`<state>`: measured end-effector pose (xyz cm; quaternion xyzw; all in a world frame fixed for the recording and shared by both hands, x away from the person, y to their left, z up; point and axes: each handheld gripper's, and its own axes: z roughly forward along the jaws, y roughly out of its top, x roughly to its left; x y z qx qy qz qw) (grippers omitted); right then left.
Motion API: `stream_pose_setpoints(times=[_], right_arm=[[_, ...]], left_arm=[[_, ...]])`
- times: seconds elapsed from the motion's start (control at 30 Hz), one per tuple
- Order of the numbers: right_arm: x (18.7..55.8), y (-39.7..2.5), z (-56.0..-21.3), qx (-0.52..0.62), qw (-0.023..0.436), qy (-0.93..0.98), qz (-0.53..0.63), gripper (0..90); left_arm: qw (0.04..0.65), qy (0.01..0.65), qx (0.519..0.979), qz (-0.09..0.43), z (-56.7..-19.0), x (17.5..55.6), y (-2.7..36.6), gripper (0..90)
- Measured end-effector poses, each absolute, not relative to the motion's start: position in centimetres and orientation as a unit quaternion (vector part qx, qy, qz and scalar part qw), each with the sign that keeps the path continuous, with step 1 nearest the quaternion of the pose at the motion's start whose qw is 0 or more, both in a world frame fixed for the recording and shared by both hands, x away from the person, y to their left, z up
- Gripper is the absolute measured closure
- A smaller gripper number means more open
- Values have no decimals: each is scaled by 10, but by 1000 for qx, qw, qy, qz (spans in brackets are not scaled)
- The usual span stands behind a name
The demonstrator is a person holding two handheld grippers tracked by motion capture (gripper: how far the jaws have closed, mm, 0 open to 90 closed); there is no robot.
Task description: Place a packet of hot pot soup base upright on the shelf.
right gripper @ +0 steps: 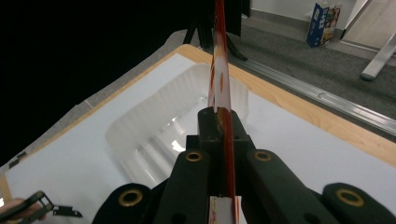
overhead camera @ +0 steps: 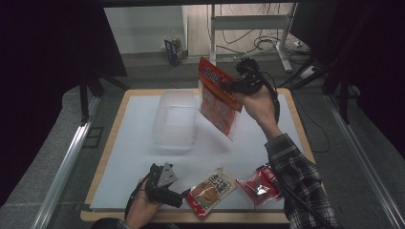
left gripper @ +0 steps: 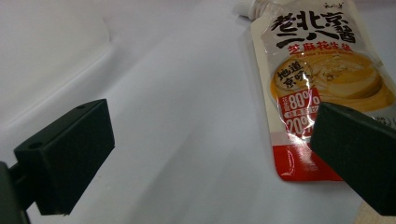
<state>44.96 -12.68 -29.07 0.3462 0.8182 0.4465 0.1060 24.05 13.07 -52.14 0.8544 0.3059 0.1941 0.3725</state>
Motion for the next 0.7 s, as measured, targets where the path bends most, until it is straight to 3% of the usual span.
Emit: stream_pose_setpoints(times=[0.7], right_arm=[[489,-54,-282,346,98,806,470,886]], left_arm=[[374,299,857,191,-522,240,129,0]])
